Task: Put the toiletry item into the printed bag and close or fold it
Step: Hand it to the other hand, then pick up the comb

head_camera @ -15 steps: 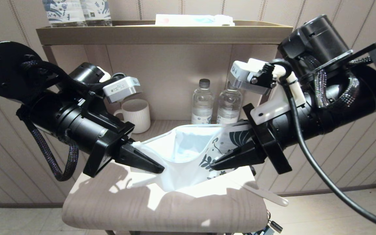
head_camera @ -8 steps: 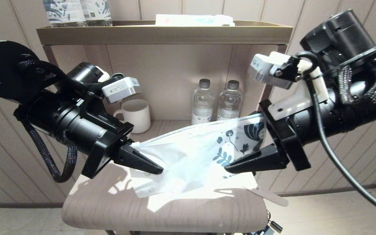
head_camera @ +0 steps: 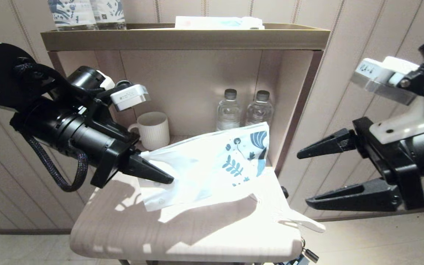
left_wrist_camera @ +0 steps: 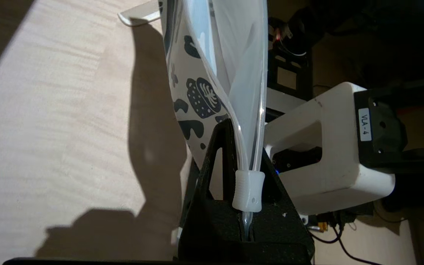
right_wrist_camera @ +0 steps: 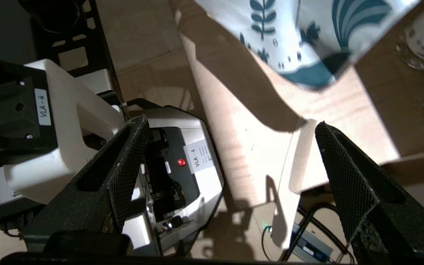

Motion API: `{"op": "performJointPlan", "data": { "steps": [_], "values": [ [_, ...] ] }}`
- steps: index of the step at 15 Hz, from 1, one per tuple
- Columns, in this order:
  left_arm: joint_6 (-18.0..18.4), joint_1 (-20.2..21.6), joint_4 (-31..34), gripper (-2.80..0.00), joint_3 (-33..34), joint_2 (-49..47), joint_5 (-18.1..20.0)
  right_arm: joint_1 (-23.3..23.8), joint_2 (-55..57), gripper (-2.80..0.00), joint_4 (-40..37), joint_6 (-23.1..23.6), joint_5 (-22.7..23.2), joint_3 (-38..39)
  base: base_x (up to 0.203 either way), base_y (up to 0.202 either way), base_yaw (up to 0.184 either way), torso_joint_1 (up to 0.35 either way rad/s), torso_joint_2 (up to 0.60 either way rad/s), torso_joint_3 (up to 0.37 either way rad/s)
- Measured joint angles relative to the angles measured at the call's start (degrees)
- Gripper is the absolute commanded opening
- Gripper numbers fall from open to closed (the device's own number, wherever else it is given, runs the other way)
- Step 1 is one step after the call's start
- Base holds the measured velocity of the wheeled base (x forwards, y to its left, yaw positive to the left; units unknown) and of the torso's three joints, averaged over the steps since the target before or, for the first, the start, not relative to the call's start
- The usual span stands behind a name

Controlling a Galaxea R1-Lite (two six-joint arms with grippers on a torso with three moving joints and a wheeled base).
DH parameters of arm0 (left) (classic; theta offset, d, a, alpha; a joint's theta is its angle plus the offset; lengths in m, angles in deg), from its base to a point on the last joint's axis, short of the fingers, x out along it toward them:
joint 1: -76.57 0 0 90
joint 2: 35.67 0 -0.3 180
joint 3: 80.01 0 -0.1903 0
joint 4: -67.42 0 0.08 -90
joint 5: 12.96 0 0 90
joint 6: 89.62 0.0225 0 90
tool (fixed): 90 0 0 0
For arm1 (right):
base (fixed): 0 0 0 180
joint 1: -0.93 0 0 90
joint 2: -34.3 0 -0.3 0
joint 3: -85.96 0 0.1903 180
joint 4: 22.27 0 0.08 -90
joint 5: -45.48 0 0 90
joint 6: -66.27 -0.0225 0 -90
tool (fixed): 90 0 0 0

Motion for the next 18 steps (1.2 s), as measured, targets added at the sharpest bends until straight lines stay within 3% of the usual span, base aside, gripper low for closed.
{"op": "performJointPlan", "data": {
  "steps": [3,6,10,12,15,18],
  "values": [
    [-3.62,2.53,-0.06,-2.80,-0.37,0.01,-0.16,4.58,-5.06,0.00,0.26,-0.37,-5.45,4.16,0.000,0.000,0.000,0.000,0.00,0.000],
    [-4.71,3.55,0.03,-2.80,0.23,1.39,-0.74,2.57,-10.77,0.00,1.44,-0.67,-18.26,8.35,0.000,0.000,0.000,0.000,0.00,0.000],
    [-5.52,4.02,0.22,-2.80,0.46,3.36,-1.75,3.35,-15.72,0.00,-0.74,0.20,-25.09,14.57,0.000,0.000,0.000,0.000,0.00,0.000],
    [-5.55,4.20,0.17,-2.80,0.46,3.82,-2.15,2.52,-17.08,0.00,-0.50,0.96,-32.75,20.29,0.000,0.000,0.000,0.000,0.00,0.000],
    [-5.57,4.18,-0.05,-2.80,0.46,3.67,-2.21,-3.17,-20.37,0.00,-0.35,1.54,-44.63,27.64,0.000,0.000,0.000,0.000,0.00,0.000],
    [-5.54,4.24,-0.16,-2.80,0.40,3.17,-2.23,-13.33,-22.39,0.00,-0.11,1.62,-55.59,33.38,0.000,0.000,0.000,0.000,0.00,0.000]
  ]
}}
